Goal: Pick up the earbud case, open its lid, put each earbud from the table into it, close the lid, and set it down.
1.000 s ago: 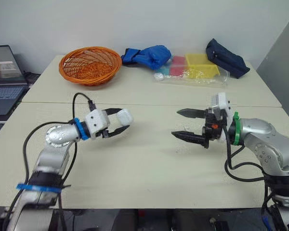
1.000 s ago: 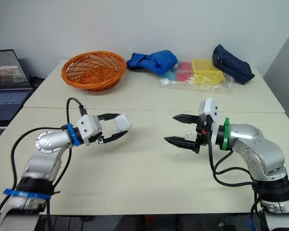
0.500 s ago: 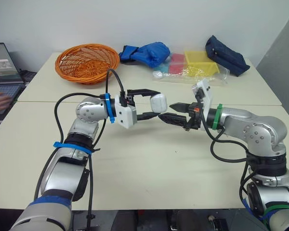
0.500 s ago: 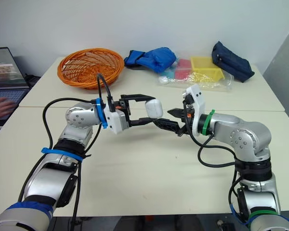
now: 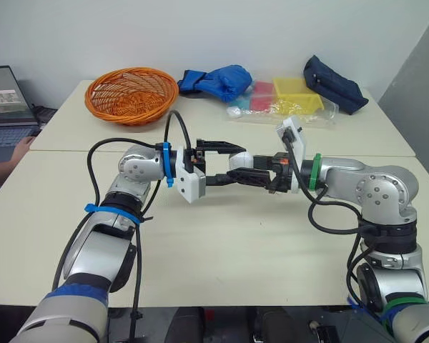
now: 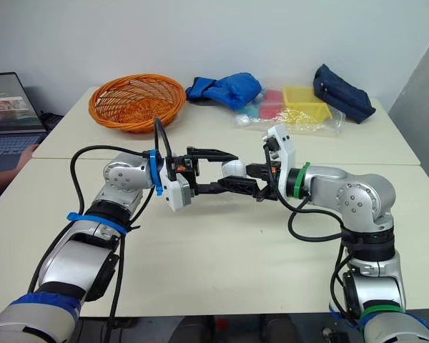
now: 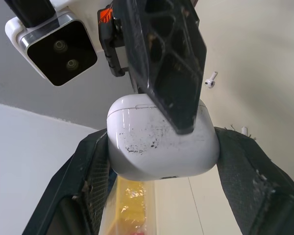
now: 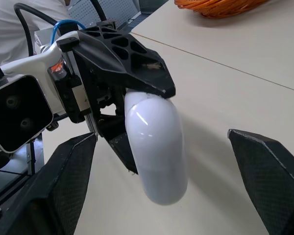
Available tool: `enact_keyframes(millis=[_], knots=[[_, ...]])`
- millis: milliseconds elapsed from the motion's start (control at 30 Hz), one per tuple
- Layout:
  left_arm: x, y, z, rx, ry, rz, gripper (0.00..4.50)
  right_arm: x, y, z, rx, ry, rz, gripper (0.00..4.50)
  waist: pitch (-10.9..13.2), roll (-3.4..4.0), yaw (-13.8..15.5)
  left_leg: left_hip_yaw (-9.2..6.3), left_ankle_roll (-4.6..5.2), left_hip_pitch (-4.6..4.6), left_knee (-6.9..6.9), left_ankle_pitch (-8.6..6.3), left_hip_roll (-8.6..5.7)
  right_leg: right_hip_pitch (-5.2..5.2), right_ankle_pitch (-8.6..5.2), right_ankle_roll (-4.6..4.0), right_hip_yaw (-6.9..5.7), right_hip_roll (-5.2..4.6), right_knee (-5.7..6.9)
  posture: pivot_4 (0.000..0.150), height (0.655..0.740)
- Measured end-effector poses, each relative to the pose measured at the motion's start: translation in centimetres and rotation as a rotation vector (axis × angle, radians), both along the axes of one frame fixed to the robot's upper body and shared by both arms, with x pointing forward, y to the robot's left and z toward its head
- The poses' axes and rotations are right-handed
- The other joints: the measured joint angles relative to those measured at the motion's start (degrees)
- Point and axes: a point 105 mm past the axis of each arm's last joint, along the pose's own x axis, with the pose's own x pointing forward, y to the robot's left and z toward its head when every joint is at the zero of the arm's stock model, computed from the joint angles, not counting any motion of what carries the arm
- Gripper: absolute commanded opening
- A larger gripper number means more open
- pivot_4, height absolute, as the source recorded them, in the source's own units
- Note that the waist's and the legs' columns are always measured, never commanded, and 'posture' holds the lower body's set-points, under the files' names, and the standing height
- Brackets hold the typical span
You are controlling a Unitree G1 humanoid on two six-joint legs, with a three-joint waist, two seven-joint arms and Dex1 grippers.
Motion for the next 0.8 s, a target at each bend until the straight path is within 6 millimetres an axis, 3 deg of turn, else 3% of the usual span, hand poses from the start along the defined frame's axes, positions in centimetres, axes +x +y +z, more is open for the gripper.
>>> enact_keyframes(millis=[33,67,233,367,733,800], knots=[[0.08,0.00,0.19,-0.007,-0.001,0.002,2.83,-0.04,-0.03,-0.07,0.000,0.002,0.003,3.42,0.0,0.00,0.0,0.00,0.00,0.00,0.00,0.00,0.01,0.00,0.00,0.00,0.01,0.02,-0.01,0.150,0.7400],[0.09,0.00,0.21,-0.008,-0.001,0.002,2.83,-0.04,-0.03,-0.09,0.000,0.003,0.003,3.31,0.0,0.00,0.0,0.00,0.00,0.00,-0.01,0.00,0.01,0.00,0.00,0.00,0.01,0.02,-0.01,0.150,0.7400],[0.07,0.05,0.25,-0.014,-0.004,0.001,2.83,-0.09,-0.11,-0.43,0.001,0.014,0.002,1.72,0.0,0.00,0.0,0.00,0.00,-0.01,-0.02,0.00,0.00,-0.01,0.00,0.00,0.01,0.02,-0.01,0.150,0.7400],[0.16,0.16,0.13,-0.016,0.009,0.005,2.83,-0.16,0.06,-0.40,0.008,0.014,0.010,0.83,0.0,0.00,0.0,0.00,0.00,-0.01,-0.01,0.00,0.01,-0.01,0.00,0.00,0.00,0.02,0.01,0.150,0.7400],[0.49,-0.06,0.08,-0.004,0.068,0.017,2.83,0.09,-0.07,-0.54,0.010,0.022,0.001,0.83,0.0,0.00,-0.1,0.00,0.00,-0.01,0.00,0.00,0.00,-0.01,0.00,0.00,0.01,0.03,0.01,0.150,0.7400],[0.64,-0.15,0.25,0.014,0.121,0.021,3.55,0.23,-0.16,-0.55,0.008,0.018,-0.007,0.83,0.0,0.00,-0.2,0.00,0.00,-0.01,0.00,0.00,0.01,-0.01,0.00,0.00,0.01,0.04,0.01,0.150,0.7400]])
